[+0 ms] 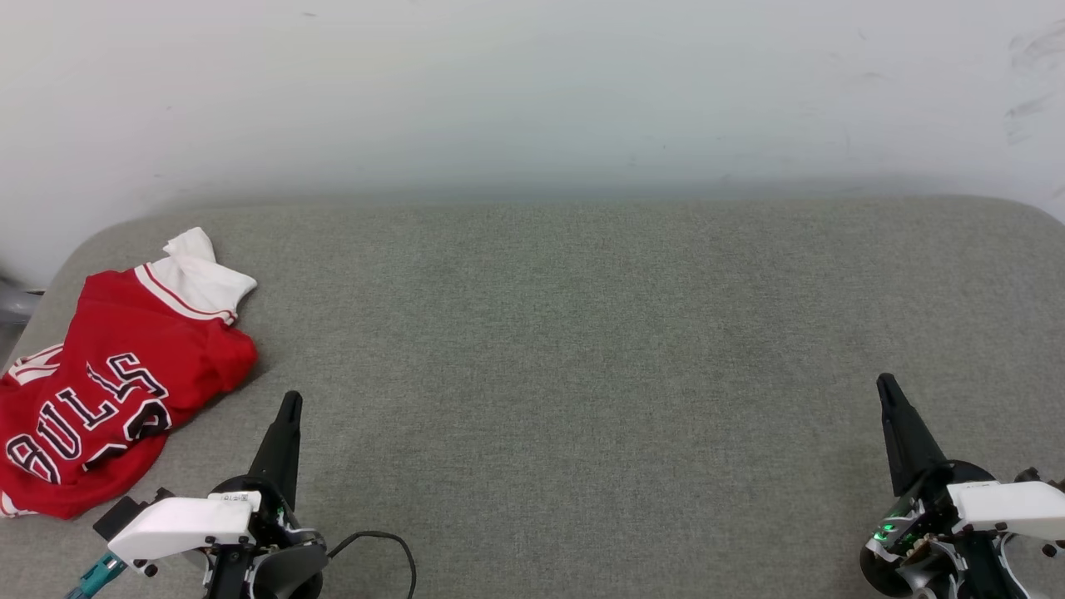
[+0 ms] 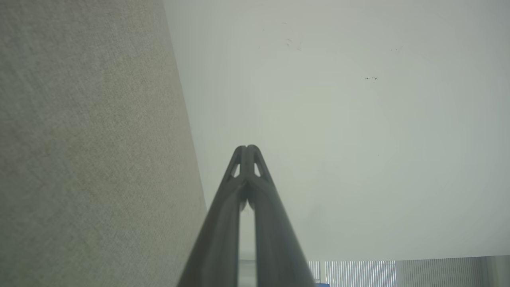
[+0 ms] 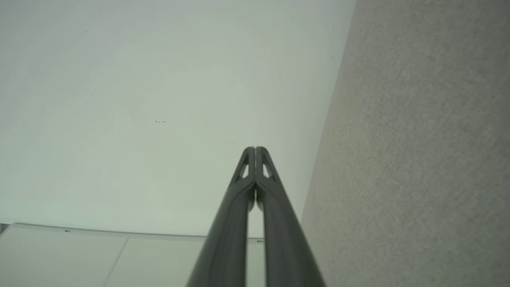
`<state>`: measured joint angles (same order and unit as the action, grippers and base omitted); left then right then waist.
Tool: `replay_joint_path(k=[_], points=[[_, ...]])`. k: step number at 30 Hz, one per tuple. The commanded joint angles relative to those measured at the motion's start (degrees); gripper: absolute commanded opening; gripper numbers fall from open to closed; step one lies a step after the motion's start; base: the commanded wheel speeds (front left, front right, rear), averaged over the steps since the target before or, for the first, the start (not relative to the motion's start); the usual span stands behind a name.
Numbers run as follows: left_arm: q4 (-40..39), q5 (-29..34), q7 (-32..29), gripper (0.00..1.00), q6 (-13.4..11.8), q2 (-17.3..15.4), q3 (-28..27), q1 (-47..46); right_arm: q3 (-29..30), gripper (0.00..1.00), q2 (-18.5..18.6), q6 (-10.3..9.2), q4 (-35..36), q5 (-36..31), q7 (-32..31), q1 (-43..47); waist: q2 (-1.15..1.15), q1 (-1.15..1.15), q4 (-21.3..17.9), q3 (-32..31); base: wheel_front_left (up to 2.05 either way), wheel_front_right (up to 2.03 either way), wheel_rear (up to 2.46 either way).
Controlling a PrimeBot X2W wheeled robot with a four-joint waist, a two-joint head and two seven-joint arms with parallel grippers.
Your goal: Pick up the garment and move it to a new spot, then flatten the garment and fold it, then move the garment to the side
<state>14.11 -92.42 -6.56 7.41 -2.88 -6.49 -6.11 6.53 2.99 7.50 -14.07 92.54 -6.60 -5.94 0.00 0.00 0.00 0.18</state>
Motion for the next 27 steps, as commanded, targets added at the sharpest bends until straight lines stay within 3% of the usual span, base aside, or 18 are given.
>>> replay_joint_path(k=[1, 7, 8, 19, 27], points=[[-0.07, 0.01, -0.10, 0.00, 0.26, 0.01, -0.14, -0.37, -0.04, 0.00, -0.25, -0.02, -0.02, -0.26, -0.02, -0.69, 0.00, 0.00, 0.00, 0.00, 0.00, 0.00, 0.00], [-0.07, 0.01, -0.10, 0.00, 0.26, 0.01, -0.14, -0.37, -0.04, 0.00, -0.25, -0.02, -0.02, -0.26, -0.02, -0.69, 0.00, 0.00, 0.00, 0.00, 0.00, 0.00, 0.00], [-0.01, 0.01, 0.03, 1.00, 0.00, 0.00, 0.00, 0.00, 0.00, 1.00, 0.00, 0.00, 0.00, -0.02, 0.03, 0.01, 0.00, 0.00, 0.00, 0.00, 0.00, 0.00, 0.00], [0.72, 1.69, 2.02, 1.00, -0.05, 0.14, 0.73, 1.60, 0.05, 1.00, -0.03, -0.01, -1.04, -2.39, 2.00, 2.24, 0.00, 0.00, 0.02, 0.04, 0.00, 0.00, 0.00], [-0.74, 9.46, 4.21, 1.00, -0.28, 0.12, 0.14, 1.63, 0.75, 1.00, -0.04, -0.01, 1.32, -10.80, 4.21, 2.91, 0.00, 0.00, 0.05, 0.06, 0.00, 0.00, 0.00]])
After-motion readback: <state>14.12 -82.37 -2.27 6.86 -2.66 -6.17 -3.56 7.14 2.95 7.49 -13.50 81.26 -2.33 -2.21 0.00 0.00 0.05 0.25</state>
